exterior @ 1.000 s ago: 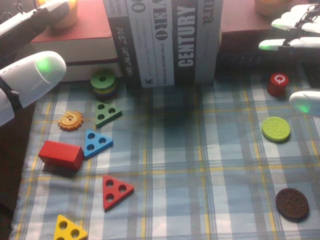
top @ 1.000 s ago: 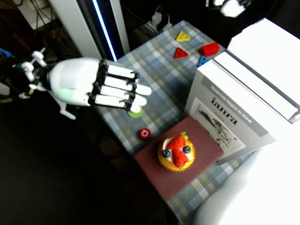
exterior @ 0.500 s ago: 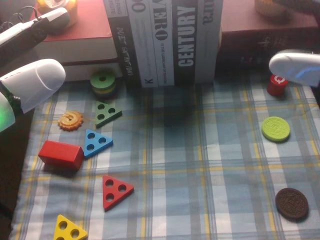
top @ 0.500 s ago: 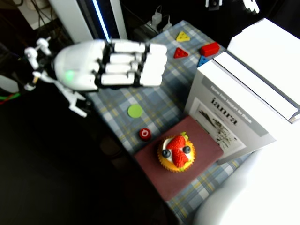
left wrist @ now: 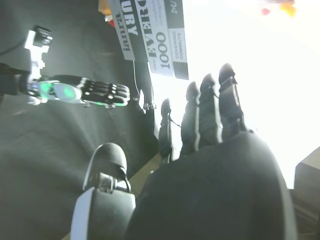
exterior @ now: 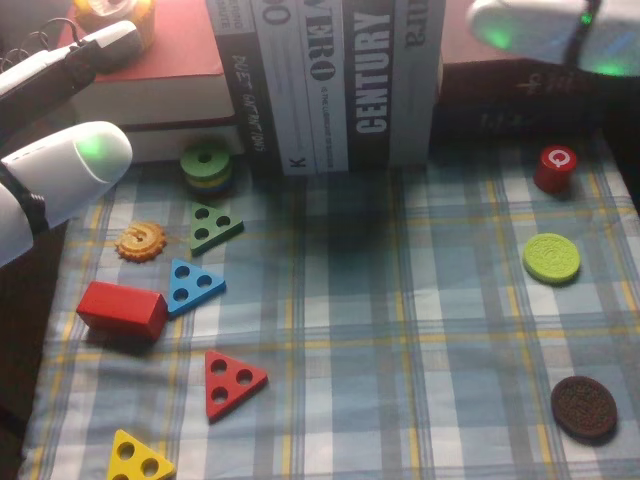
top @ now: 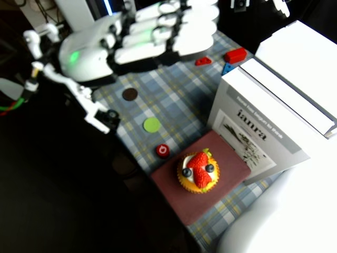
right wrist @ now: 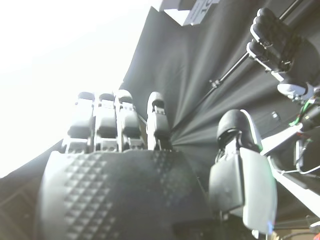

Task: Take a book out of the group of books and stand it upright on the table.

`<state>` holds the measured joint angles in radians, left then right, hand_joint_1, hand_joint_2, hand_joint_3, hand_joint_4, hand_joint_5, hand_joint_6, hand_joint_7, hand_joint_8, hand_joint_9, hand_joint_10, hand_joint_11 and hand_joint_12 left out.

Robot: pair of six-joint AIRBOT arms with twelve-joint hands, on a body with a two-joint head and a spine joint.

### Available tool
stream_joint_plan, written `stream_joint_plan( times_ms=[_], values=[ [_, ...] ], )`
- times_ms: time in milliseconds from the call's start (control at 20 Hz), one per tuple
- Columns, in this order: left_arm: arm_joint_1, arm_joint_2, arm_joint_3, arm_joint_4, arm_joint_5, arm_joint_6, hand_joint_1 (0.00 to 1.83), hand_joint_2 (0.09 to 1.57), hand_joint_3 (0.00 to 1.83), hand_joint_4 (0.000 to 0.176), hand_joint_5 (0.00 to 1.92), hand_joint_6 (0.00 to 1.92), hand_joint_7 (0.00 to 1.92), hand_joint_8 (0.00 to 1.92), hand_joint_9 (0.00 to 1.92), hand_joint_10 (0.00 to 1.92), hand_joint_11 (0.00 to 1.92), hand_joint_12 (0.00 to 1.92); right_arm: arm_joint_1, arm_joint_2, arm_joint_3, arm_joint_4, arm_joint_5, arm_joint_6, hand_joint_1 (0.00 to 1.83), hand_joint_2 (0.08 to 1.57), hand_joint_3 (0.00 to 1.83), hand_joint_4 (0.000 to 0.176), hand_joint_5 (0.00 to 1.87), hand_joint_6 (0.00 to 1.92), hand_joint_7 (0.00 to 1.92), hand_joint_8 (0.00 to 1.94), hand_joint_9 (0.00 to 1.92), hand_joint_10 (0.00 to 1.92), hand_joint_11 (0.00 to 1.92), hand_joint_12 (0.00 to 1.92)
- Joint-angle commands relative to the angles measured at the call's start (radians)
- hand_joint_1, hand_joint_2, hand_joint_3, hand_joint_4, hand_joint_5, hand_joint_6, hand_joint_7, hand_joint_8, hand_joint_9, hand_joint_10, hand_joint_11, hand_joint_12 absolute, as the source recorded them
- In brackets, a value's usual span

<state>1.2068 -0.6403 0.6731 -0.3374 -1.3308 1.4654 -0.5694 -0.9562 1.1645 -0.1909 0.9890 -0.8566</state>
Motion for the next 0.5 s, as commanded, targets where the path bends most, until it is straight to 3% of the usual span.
stream_joint_plan(
  times_ms=[0, 250, 450],
  values=[
    [-0.006, -0.006, 0.006, 0.007, -0.121, -0.010, 0.00, 1.23, 0.01, 0.176, 0.22, 0.00, 0.17, 0.00, 0.14, 0.01, 0.08, 0.05, 0.030, -0.008, 0.011, 0.013, 0.048, 0.000, 0.00, 1.12, 0.00, 0.176, 0.04, 0.00, 0.00, 0.00, 0.00, 0.00, 0.00, 0.00],
    [-0.006, -0.010, 0.009, 0.007, -0.117, -0.015, 0.00, 1.23, 0.00, 0.176, 0.24, 0.01, 0.16, 0.00, 0.14, 0.01, 0.03, 0.03, 0.117, -0.061, 0.059, -0.079, -0.120, -0.001, 0.00, 1.11, 0.00, 0.176, 0.06, 0.01, 0.00, 0.00, 0.00, 0.00, 0.00, 0.00],
    [-0.006, -0.013, 0.010, 0.007, -0.113, -0.020, 0.00, 1.24, 0.00, 0.176, 0.27, 0.01, 0.19, 0.01, 0.17, 0.01, 0.04, 0.04, 0.146, -0.067, 0.054, -0.115, -0.186, -0.041, 0.01, 1.10, 0.00, 0.176, 0.14, 0.01, 0.00, 0.00, 0.00, 0.00, 0.00, 0.00]
  ],
)
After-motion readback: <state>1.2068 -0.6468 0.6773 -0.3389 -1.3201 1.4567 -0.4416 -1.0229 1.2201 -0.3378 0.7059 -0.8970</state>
